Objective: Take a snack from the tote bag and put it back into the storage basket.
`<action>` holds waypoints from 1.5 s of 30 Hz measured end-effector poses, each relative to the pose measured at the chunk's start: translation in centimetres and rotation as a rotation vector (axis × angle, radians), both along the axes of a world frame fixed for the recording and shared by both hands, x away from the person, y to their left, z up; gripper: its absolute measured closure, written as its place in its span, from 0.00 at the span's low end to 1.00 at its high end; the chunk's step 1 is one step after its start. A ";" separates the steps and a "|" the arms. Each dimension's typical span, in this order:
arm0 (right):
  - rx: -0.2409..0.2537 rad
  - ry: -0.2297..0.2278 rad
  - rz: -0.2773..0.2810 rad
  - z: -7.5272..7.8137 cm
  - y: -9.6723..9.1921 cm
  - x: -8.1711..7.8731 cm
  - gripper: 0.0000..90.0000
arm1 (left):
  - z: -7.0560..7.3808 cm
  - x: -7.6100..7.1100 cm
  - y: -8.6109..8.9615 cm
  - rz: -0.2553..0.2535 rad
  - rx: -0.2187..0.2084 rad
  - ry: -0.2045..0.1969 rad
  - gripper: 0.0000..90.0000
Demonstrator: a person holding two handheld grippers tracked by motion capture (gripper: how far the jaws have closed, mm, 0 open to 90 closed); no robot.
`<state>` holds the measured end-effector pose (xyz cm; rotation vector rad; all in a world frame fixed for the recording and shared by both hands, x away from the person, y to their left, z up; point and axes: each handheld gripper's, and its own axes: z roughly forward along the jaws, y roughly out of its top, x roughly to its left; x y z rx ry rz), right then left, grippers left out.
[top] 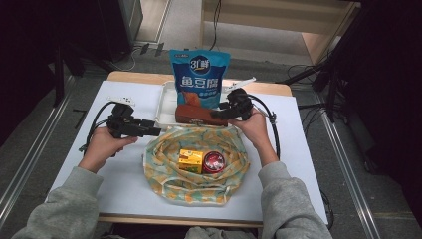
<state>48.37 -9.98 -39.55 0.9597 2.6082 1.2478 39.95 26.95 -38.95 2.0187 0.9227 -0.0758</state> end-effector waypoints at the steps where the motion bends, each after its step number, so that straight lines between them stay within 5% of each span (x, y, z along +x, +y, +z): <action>1: 0.000 -0.007 0.003 0.0 0.1 -0.1 0.50 | 0.0 0.0 0.0 0.000 0.000 0.000 0.47; 7: 0.020 -0.037 -0.016 -0.2 0.9 -1.0 0.62 | 0.1 0.0 0.1 0.001 -0.003 0.000 0.47; 21: 0.012 0.040 0.032 -1.9 2.4 -1.6 1.00 | 0.1 -0.1 0.2 0.003 0.006 0.000 0.47; 26: -0.026 0.042 0.052 -2.3 3.3 -1.5 1.00 | 0.1 -0.2 0.2 0.006 0.004 0.001 0.47; 45: -0.052 0.037 0.009 -3.1 4.2 -0.2 1.00 | 0.0 -0.2 0.3 0.005 0.005 0.002 0.47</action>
